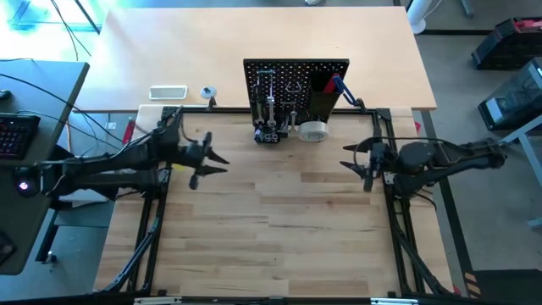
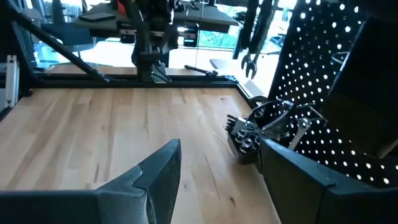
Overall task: Hang tools onto peg board
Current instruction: Return to Home Position
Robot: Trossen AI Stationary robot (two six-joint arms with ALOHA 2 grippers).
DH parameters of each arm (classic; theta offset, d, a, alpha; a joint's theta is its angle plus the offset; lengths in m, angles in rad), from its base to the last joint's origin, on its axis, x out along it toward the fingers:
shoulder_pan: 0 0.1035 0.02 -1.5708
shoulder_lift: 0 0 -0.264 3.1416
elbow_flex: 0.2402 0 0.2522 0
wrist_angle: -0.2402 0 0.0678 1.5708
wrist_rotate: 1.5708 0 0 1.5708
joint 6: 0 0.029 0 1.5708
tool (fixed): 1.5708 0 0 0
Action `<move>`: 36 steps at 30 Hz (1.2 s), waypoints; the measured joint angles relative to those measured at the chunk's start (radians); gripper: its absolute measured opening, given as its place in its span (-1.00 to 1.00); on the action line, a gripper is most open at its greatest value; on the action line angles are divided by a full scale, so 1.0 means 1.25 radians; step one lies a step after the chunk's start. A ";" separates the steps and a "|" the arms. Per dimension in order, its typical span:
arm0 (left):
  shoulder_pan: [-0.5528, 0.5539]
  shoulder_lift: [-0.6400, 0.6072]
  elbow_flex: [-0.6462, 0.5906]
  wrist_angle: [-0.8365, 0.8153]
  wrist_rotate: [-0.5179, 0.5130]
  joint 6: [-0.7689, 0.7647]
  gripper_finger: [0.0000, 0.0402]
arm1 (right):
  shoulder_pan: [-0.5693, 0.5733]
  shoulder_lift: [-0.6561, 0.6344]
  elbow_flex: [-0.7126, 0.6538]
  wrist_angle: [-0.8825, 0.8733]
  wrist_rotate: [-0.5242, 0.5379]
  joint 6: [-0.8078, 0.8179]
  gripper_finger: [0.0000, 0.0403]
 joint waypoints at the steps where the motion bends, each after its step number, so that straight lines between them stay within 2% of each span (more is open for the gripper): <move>1: 0.002 -0.028 -0.018 0.004 -0.002 -0.014 -0.50 | 0.011 0.000 0.000 0.000 0.007 0.000 0.04; 4: 0.003 -0.107 -0.071 0.012 -0.032 -0.041 -0.50 | 0.046 0.000 -0.010 0.020 0.040 -0.001 0.04; 7: 0.003 -0.174 -0.131 0.038 -0.055 -0.065 -0.50 | 0.077 -0.031 -0.083 0.093 0.072 -0.022 0.04; 10: 0.003 -0.231 -0.196 0.111 -0.058 -0.108 -0.50 | 0.091 -0.086 -0.190 0.221 0.106 -0.029 0.04; 14: 0.003 -0.284 -0.262 0.194 -0.061 -0.148 -0.50 | 0.095 -0.162 -0.340 0.414 0.109 -0.030 0.04; 18: 0.003 -0.315 -0.300 0.218 -0.079 -0.156 -0.50 | 0.095 -0.220 -0.442 0.546 0.109 -0.042 0.04; 31: 0.007 -0.330 -0.328 0.161 -0.137 -0.157 -0.51 | 0.094 -0.407 -0.582 0.593 0.144 -0.106 0.04; 36: 0.031 -0.351 -0.328 0.142 -0.137 -0.157 -0.55 | 0.094 -0.485 -0.583 0.531 0.166 -0.123 0.04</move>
